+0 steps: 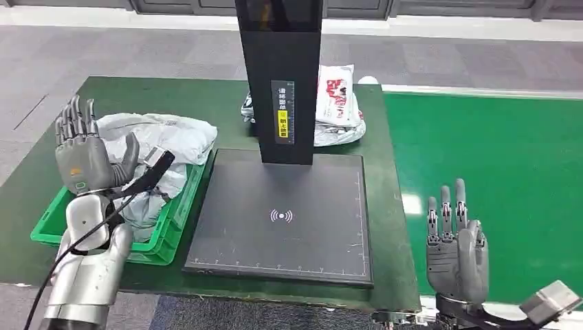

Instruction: Moved the parcel from conveyor to table for the left to box.

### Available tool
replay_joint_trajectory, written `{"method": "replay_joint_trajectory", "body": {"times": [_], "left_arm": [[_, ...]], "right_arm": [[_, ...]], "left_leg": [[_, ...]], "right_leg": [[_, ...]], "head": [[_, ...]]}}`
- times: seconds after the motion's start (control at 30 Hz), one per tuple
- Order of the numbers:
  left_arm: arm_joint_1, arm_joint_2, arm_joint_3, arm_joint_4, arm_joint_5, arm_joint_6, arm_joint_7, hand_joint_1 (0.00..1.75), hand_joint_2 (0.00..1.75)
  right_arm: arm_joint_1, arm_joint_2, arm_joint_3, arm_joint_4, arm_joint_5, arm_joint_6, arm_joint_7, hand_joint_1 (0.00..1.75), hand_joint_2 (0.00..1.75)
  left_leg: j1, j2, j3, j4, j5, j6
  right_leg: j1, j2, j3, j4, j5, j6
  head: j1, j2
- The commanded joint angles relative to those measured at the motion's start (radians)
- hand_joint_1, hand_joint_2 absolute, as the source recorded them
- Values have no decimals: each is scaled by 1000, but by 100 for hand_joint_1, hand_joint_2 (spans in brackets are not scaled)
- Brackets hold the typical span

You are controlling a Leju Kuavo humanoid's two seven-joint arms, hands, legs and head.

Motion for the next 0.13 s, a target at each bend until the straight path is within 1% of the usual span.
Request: {"method": "replay_joint_trajectory", "body": {"times": [0.03, 0.13], "left_arm": [[107, -138, 60, -305, 12, 182, -95, 0, 0], [111, -142, 61, -314, 13, 185, -97, 0, 0]], "right_arm": [[0, 2, -70, 5, 9, -13, -1, 0, 175], [5, 1, -70, 2, 9, -12, -1, 0, 175]], "left_leg": [[1, -1, 1, -1, -1, 1], [0, -2, 0, 0, 0, 1]], "right_leg": [[1, 1, 1, -2, 0, 0], [0, 0, 0, -1, 0, 0]], "head": [[0, 0], [0, 0]]}}
